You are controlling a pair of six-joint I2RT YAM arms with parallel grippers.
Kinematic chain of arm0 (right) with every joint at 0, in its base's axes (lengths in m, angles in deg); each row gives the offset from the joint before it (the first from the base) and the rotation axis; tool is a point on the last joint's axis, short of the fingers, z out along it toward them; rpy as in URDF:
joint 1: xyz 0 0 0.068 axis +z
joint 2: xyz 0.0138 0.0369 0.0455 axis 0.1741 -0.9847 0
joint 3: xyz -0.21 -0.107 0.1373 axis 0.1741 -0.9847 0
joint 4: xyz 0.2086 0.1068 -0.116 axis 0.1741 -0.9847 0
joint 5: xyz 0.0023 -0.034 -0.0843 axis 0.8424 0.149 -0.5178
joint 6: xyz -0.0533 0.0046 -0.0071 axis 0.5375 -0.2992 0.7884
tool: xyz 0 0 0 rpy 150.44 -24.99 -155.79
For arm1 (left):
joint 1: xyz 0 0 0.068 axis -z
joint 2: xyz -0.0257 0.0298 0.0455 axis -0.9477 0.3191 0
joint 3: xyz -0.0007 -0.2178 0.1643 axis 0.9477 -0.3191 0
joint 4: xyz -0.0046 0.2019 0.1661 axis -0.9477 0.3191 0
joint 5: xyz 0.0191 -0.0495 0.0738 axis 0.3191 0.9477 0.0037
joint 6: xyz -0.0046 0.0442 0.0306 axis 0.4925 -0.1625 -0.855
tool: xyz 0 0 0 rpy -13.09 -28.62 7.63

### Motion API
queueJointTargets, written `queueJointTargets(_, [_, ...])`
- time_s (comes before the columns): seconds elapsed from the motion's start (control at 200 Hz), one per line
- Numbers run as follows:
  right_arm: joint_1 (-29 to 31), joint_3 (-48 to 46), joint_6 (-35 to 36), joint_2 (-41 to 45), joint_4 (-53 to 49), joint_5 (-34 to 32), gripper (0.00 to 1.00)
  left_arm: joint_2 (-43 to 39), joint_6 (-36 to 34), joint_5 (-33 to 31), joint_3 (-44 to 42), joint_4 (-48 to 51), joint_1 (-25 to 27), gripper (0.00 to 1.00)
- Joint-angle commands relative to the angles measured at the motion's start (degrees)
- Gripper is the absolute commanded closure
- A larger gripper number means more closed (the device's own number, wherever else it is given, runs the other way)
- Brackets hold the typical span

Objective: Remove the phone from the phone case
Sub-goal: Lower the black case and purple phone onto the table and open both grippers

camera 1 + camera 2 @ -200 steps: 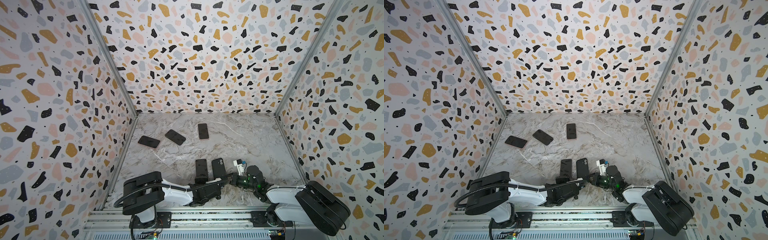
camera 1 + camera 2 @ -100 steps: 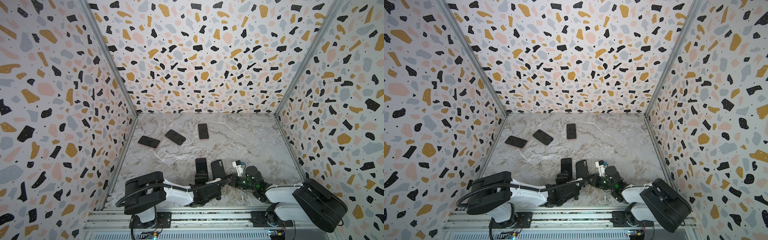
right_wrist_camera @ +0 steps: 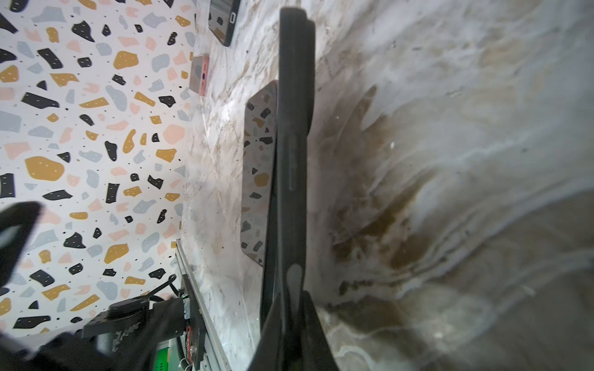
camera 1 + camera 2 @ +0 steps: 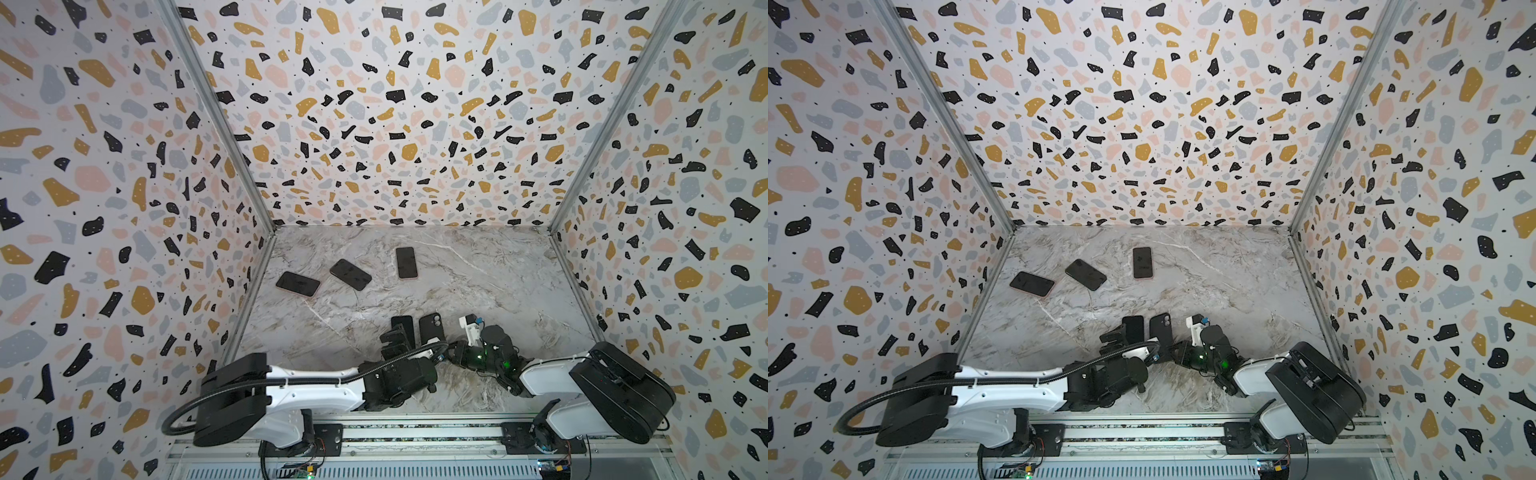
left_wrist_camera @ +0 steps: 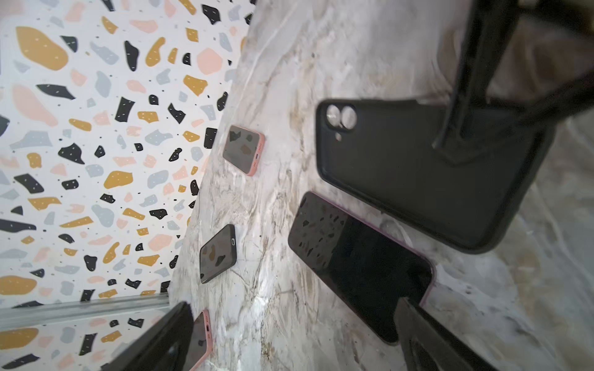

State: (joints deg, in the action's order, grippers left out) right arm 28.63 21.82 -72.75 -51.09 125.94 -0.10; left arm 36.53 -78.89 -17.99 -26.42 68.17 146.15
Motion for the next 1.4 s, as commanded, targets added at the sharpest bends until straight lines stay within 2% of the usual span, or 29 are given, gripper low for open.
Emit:
queueJointTargets(0.0, [0.7,2.2,1.0,-1.4,1.0,-2.6,1.0,-6.8,8.1,-2.9,2.7,3.8,0.2,0.0])
queueJointTargets(0.205, [3.4,5.0,1.1,-4.6,0.8,-4.9,1.0,-16.9,20.3,-4.9,6.2,9.9,-1.1,0.0])
queueJointTargets(0.481, [8.6,8.4,-2.3,-10.9,3.4,-7.8,1.0,-18.8,30.2,-7.6,12.8,20.0,-1.7,0.01])
queueJointTargets(0.721, [15.9,13.8,-7.2,-17.3,5.9,-11.4,1.0,-20.5,34.9,-9.6,14.7,22.8,-2.5,0.0])
queueJointTargets(1.051, [26.0,24.1,-17.7,-27.4,6.3,-21.1,1.0,-25.2,39.8,-10.3,15.3,25.6,-2.6,0.01])
queueJointTargets(1.266, [28.8,27.0,-21.4,-27.9,3.6,-27.6,1.0,-26.0,41.2,-10.1,15.5,27.0,-2.6,0.01])
queueJointTargets(1.397, [28.6,29.3,-20.6,-29.1,2.0,-27.0,1.0,-25.9,41.3,-9.8,15.2,26.7,-2.7,0.01])
